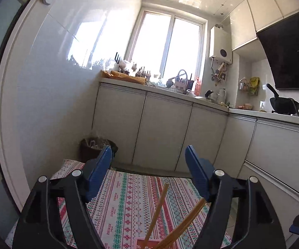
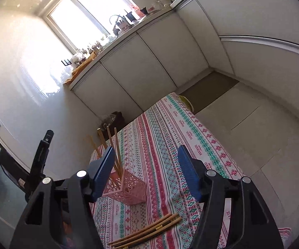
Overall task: Organize utensils
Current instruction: 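Move the right tool over a loose chopstick lying on the tablecloth, then close the right gripper on the loose chopstick and lift it upright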
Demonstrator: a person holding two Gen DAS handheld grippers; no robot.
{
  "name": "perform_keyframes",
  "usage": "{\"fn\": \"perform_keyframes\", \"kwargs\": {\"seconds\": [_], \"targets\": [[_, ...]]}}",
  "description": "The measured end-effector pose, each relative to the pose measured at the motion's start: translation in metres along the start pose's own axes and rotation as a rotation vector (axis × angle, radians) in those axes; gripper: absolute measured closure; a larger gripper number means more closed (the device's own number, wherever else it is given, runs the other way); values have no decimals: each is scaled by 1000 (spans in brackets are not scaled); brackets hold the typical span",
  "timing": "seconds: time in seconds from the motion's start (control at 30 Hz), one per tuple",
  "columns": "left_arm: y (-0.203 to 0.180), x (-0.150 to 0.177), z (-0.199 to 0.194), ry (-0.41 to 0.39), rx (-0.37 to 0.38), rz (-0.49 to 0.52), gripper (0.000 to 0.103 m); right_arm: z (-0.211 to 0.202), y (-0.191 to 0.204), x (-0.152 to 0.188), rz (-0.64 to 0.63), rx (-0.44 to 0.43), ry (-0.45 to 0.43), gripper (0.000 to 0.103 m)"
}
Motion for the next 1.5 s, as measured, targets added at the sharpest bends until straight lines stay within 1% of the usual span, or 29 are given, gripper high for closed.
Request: {"fn": "perform_keyframes", "kwargs": {"seconds": [0.07, 0.13, 0.17, 0.23, 0.27, 0.33, 0.37, 0.47, 0.57, 0.67, 0.8, 0.9, 1.0, 1.13, 1.2, 1.3, 1.37, 1.43, 1.5], "targets": [[-1, -14, -15, -5, -1, 8, 32, -1, 1, 1, 5, -6, 12, 37], [2, -23, -33, -3, -6, -3, 26, 1, 2, 4, -1, -3, 33, 36], [4, -24, -41, 6, -3, -14, 25, 2, 1, 6, -2, 3, 43, 36], [5, -25, -52, 49, 11, -27, 21, 6, 0, 10, -8, 27, 86, 35], [6, -22, -57, 87, 21, -27, 19, 9, -1, 14, -8, 36, 112, 35], [6, -13, -64, 178, 27, -14, 7, 12, -5, 24, -5, 62, 169, 30], [6, -8, -66, 219, 30, -8, 7, 12, -7, 31, -10, 78, 198, 23], [11, 15, -75, 328, 71, -17, 7, 11, -17, 56, -42, 136, 301, 14], [17, 40, -76, 424, 105, -38, 7, 6, -27, 81, -92, 217, 412, 12], [18, 56, -68, 527, 136, -11, 7, -5, -42, 102, -89, 267, 490, 11], [18, 63, -69, 576, 164, 25, 7, -13, -58, 130, -42, 305, 608, 11], [15, 67, -72, 603, 213, 35, 7, -11, -69, 146, 27, 331, 684, 11], [9, 73, -74, 630, 219, 73, 7, -3, -84, 158, 117, 359, 764, 11], [7, 78, -74, 657, 220, 90, 7, 10, -99, 163, 163, 418, 786, 11], [8, 77, -74, 661, 228, 94, 7, 17, -98, 168, 176, 400, 813, 11], [7, 78, -74, 668, 221, 120, 7, 24, -94, 172, 169, 413, 793, 11], [7, 79, -75, 668, 222, 123, 7, 28, -89, 174, 131, 445, 769, 11], [7, 78, -75, 665, 221, 126, 7, 31, -82, 176, 67, 488, 749, 15], [8, 77, -76, 663, 213, 135, 7, 33, -75, 179, -16, 542, 730, 25]]}}
Point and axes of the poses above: each gripper's, at about its wrist camera, not at the fingertips, and z roughly the way its jaws point, y to its left, x to its underside, the point moved 3 cm from there along z, roughly the way its jaws point, and after that the axes turned 1 degree about y, right-handed, at the moved point
